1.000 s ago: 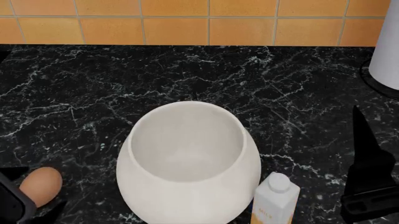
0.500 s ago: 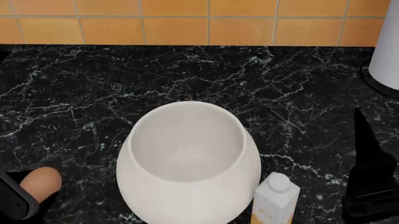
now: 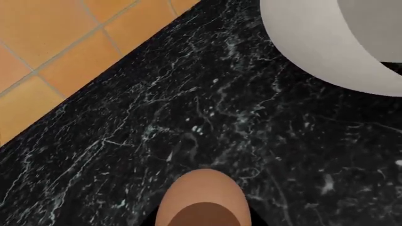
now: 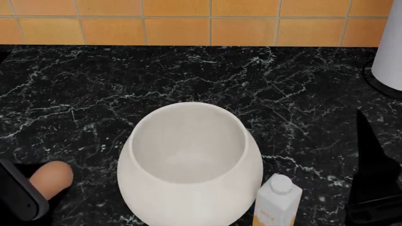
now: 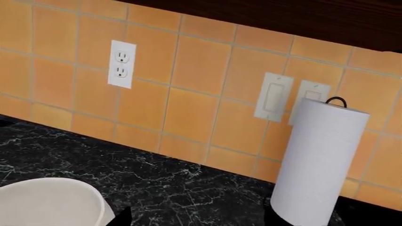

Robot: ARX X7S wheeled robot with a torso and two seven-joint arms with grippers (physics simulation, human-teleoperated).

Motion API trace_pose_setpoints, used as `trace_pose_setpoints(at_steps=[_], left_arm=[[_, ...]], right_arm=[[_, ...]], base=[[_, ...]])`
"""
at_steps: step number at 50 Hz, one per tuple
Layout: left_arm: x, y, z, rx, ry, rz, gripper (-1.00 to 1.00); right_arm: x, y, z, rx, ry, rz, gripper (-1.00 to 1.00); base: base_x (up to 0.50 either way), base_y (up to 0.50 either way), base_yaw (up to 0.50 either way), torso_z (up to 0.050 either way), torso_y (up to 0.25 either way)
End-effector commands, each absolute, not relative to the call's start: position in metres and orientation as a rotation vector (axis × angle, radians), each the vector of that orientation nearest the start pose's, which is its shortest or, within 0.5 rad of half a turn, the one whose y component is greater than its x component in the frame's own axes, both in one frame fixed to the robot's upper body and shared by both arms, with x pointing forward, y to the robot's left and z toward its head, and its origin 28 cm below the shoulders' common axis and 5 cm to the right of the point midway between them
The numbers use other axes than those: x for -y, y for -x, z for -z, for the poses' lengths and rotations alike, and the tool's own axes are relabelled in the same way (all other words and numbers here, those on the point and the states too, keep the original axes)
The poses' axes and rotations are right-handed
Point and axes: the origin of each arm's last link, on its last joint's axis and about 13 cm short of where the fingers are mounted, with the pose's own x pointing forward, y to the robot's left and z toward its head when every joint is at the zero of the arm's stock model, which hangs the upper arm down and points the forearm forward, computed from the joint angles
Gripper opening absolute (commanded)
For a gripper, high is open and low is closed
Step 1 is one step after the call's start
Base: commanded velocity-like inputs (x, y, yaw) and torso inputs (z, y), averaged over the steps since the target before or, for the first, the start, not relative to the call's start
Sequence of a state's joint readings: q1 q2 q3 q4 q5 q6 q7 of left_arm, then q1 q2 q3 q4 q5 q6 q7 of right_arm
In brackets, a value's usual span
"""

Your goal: Place the eggs and milk next to the bowl.

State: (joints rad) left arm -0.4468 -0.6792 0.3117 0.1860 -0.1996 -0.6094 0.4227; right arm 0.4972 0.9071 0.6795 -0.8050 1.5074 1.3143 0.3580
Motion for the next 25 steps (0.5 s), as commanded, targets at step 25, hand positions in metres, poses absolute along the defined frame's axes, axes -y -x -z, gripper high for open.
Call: trace_pose_setpoints(at_steps=[25], left_arm=[[-0.292, -0.324, -0.159, -0.231, -0.587, 0.711, -1.00]], right_arm=[[0.225, -0.143, -0.272, 0.126, 0.159, -0.135, 1.00]], base=[[0.00, 0.00, 0.00, 0.000, 0.000]])
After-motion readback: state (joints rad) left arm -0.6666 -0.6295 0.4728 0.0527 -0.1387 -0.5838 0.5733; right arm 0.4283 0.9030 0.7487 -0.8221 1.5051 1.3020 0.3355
